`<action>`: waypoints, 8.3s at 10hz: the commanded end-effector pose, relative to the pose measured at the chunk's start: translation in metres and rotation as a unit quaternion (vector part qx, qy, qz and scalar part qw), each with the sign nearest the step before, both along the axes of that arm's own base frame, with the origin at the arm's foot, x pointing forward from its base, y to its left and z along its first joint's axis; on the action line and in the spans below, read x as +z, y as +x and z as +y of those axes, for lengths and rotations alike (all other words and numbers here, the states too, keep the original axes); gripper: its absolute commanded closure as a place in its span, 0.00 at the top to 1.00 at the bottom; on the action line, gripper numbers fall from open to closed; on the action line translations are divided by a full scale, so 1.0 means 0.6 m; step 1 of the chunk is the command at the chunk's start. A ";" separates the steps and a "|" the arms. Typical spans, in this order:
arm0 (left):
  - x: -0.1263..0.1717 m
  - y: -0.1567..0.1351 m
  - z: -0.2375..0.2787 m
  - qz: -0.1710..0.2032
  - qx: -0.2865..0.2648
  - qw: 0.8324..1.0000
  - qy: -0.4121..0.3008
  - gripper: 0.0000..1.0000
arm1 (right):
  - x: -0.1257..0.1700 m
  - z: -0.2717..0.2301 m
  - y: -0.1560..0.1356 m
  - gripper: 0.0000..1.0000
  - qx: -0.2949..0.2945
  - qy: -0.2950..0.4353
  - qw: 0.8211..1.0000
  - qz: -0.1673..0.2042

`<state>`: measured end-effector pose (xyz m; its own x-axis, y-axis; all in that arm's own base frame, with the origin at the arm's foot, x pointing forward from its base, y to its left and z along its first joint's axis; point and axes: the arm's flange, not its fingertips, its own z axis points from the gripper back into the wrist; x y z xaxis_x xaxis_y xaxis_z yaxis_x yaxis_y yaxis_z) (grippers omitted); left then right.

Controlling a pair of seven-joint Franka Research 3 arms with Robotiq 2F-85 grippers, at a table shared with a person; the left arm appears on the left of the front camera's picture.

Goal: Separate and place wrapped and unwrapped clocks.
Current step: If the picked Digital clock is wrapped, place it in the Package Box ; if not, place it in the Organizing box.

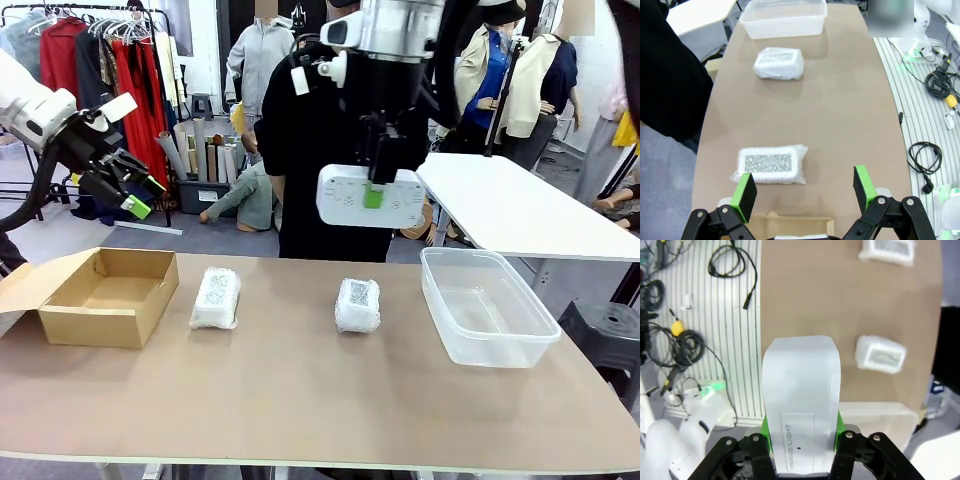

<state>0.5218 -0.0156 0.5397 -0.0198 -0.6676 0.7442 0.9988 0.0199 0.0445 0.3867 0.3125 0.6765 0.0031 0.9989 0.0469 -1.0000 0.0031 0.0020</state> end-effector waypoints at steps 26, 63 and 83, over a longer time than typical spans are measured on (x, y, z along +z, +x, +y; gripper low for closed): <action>0.002 0.001 0.000 -0.002 0.002 1.000 -0.001 1.00 | -0.230 -0.417 0.191 0.00 -0.448 0.053 0.892 -0.013; 0.002 0.001 0.000 -0.002 0.002 1.000 -0.001 1.00 | -0.557 -0.493 0.339 0.00 -0.665 -0.015 0.745 0.039; 0.002 0.001 0.000 -0.002 0.002 1.000 -0.001 1.00 | -0.561 -0.490 0.335 1.00 -0.650 -0.010 0.758 0.048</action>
